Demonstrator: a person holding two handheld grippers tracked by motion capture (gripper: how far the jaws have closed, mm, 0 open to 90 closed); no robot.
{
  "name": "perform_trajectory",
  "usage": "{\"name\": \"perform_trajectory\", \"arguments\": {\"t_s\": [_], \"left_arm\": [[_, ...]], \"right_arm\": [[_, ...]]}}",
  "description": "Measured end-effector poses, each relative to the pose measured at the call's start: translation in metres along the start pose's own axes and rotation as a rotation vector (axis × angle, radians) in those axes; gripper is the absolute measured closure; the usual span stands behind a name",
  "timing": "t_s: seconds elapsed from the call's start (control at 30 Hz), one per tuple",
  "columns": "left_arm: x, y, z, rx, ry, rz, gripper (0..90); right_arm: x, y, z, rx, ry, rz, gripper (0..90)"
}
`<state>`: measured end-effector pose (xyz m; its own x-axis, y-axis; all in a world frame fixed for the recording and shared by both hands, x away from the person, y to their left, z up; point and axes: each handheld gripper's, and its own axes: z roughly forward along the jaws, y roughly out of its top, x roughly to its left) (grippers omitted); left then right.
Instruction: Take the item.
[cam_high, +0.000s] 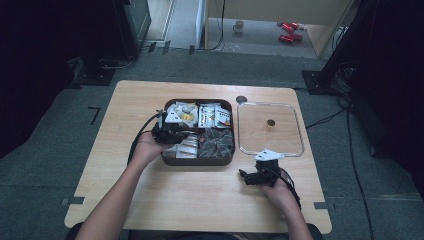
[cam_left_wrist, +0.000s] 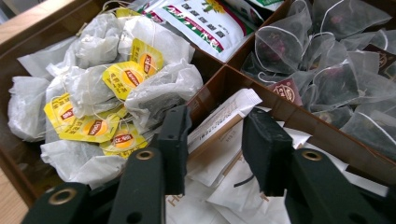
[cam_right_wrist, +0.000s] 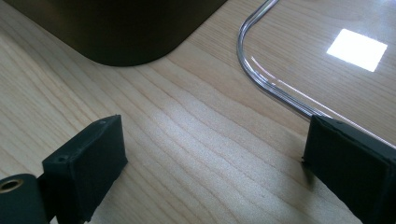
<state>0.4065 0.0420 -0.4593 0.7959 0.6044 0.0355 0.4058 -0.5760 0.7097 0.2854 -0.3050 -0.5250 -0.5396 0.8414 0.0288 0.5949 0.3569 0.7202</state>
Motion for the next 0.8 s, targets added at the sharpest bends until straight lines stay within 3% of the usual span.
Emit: {"name": "perform_trajectory", "arguments": {"t_s": [0.23,0.5,0.8], "left_arm": [[0.0024,-0.0002,0.0035,0.017,0.006,-0.005,71.3],[-0.0007,-0.0002,0.0044,0.026,0.036,0.036,85.1],[0.0032,0.0010,-0.0053,-0.001,0.026,0.005,86.7]], "right_arm": [[0.0000,0.0000,0.0000,0.000,0.000,0.000,5.5],[0.0000,0.0000,0.0000,0.000,0.000,0.000,5.5],[0.0000,0.0000,0.0000,0.000,0.000,-0.001,5.5]]}}
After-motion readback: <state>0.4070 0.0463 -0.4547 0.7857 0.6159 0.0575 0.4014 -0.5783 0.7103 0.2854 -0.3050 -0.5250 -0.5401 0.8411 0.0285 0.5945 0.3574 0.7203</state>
